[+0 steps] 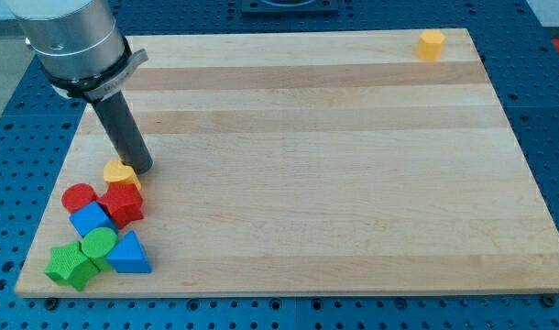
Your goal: Move yellow heart to the group of blocks
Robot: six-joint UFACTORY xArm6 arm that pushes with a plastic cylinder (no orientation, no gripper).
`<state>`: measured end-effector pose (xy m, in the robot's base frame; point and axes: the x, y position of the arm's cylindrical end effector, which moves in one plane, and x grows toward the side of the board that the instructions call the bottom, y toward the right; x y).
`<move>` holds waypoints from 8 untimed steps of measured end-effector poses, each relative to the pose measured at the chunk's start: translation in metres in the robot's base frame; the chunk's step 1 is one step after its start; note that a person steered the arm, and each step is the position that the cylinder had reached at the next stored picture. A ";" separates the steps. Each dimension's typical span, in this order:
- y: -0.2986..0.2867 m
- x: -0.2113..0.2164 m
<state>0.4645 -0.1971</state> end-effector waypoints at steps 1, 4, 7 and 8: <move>0.000 0.002; 0.000 0.014; 0.000 0.018; 0.003 0.009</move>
<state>0.4736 -0.1936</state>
